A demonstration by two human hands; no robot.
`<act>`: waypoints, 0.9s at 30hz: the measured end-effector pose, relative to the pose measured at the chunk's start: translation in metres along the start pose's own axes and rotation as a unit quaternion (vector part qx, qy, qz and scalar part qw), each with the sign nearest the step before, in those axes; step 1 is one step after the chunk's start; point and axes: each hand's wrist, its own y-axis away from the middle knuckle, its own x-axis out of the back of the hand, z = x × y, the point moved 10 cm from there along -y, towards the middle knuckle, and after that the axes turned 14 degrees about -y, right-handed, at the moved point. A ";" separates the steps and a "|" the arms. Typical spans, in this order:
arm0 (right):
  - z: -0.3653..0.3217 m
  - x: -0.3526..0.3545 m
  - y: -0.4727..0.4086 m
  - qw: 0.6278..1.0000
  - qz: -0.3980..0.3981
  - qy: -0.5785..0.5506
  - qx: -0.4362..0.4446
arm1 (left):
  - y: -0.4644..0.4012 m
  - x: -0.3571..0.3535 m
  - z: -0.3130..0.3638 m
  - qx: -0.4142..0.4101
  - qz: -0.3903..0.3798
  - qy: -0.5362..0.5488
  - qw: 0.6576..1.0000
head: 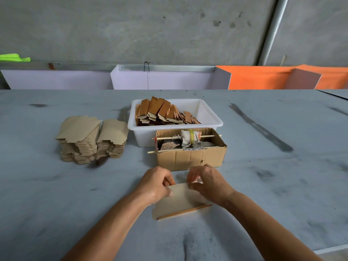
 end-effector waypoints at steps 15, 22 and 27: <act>-0.045 -0.005 0.022 0.941 0.024 0.249 0.229 | 0.042 0.013 0.043 -0.206 0.139 -0.232 0.940; -0.043 -0.014 0.034 0.943 0.016 0.271 0.193 | 0.057 0.005 0.056 -0.181 0.078 -0.364 0.910; -0.044 -0.017 0.036 0.942 0.030 0.275 0.192 | 0.049 -0.008 0.052 -0.150 0.080 -0.371 0.913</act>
